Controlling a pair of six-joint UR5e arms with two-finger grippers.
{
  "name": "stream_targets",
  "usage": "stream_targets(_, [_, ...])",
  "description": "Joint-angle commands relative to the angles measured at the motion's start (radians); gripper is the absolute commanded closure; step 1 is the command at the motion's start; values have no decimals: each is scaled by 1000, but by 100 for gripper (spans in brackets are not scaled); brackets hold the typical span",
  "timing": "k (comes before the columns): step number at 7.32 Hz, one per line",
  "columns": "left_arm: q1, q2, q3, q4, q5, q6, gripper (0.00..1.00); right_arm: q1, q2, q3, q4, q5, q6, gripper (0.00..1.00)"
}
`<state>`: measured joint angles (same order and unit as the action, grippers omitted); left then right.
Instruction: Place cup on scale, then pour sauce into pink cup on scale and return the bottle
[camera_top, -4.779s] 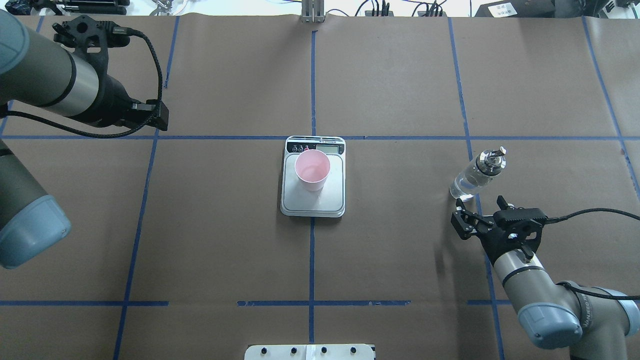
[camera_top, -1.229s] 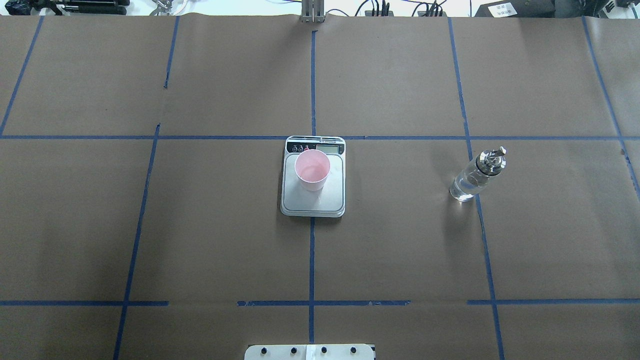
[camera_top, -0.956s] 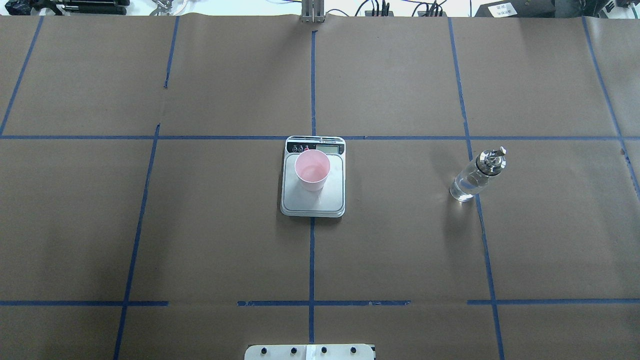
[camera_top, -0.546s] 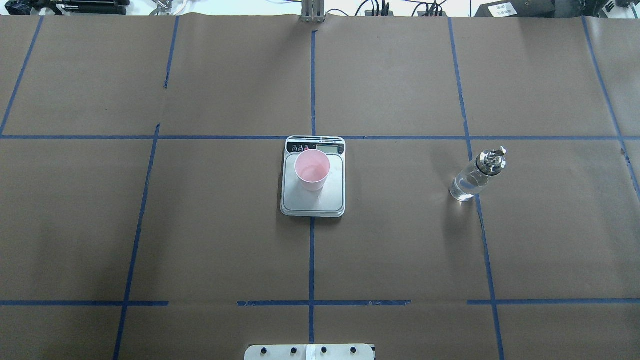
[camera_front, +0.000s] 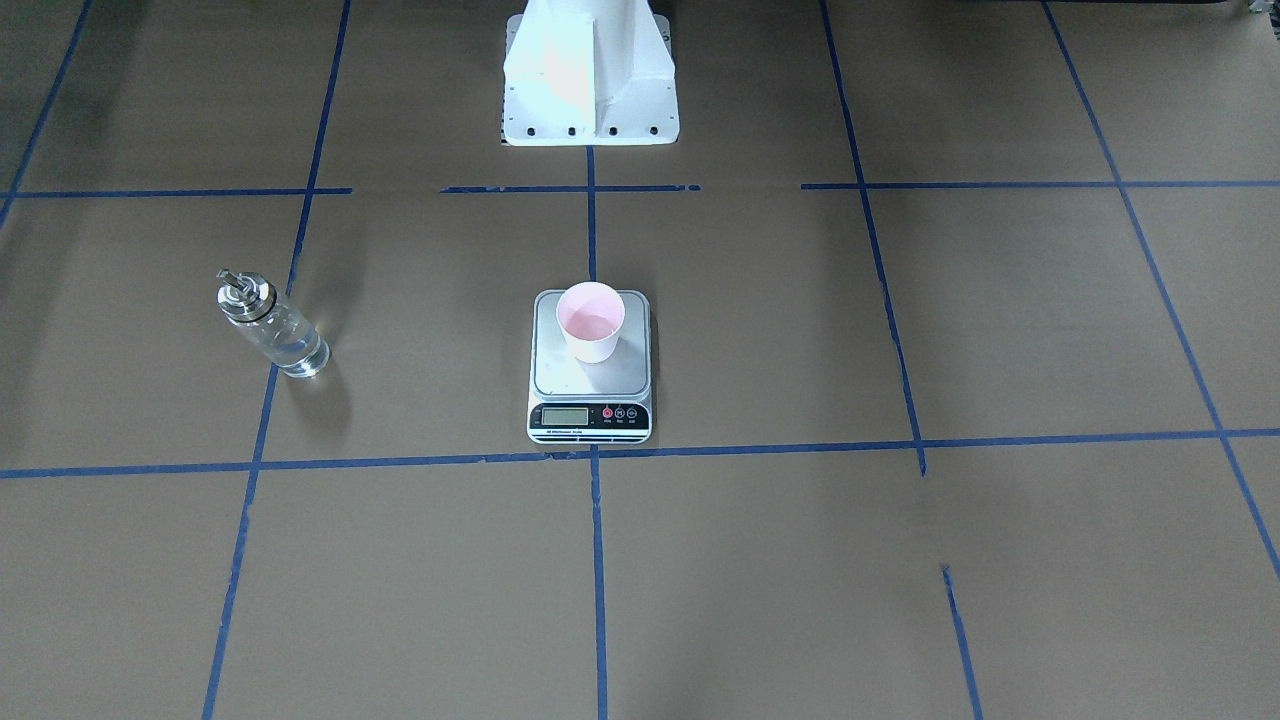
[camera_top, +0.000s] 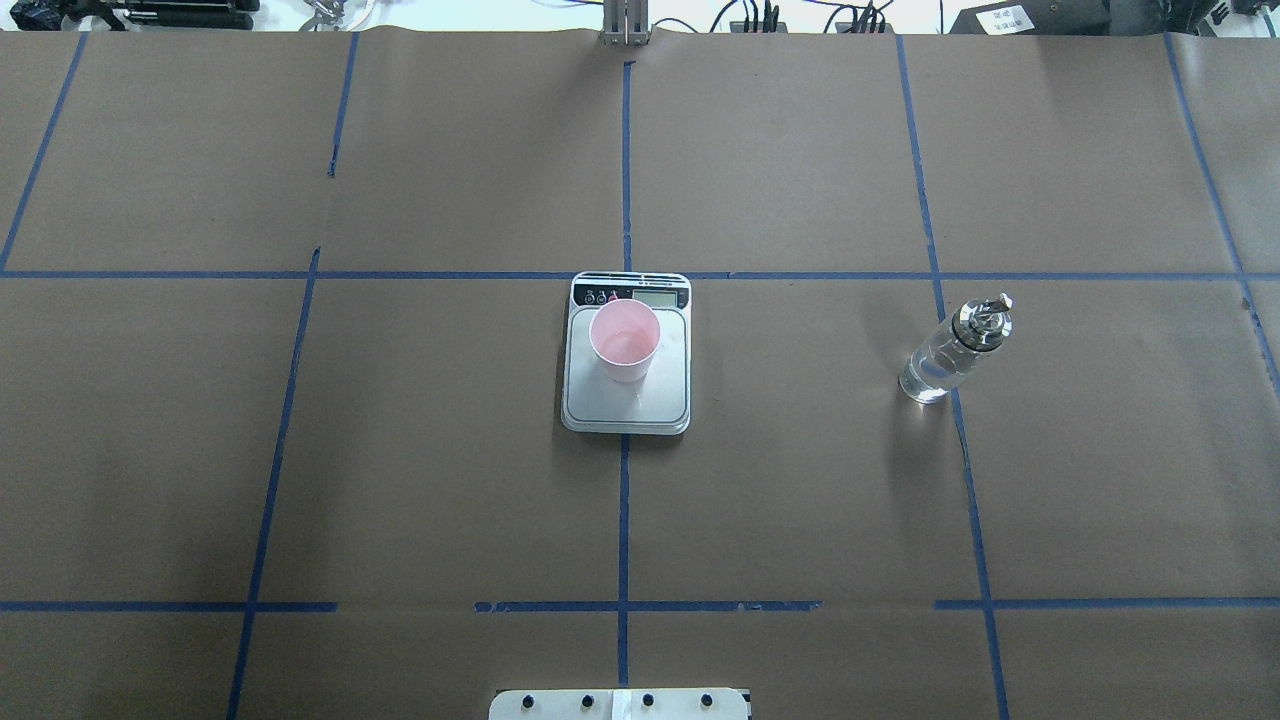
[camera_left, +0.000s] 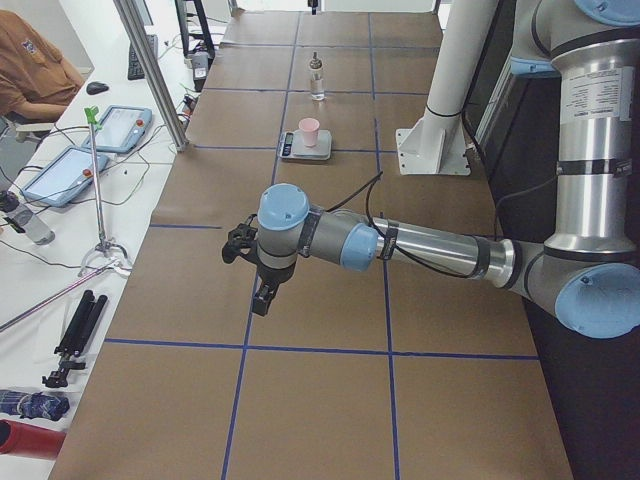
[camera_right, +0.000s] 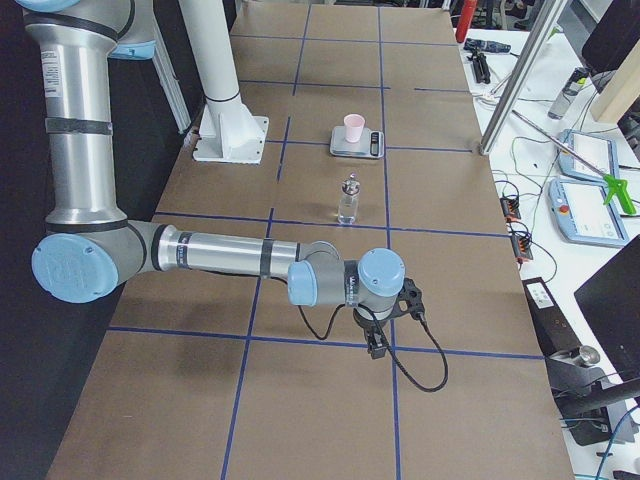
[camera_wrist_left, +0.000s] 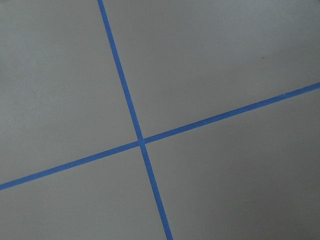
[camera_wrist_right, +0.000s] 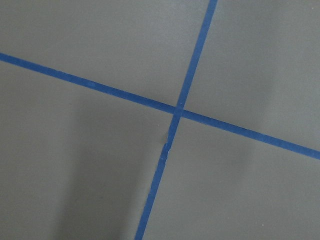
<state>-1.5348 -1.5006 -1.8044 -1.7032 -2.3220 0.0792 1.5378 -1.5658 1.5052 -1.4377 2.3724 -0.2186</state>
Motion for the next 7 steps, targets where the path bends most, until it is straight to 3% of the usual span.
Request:
stream_targets(1, [-1, -3, -6, 7, -7, -4, 0, -1, -3, 0, 0, 22, 1, 0])
stream_targets(7, [2, -7, -7, 7, -8, -7, 0, -1, -7, 9, 3, 24, 2, 0])
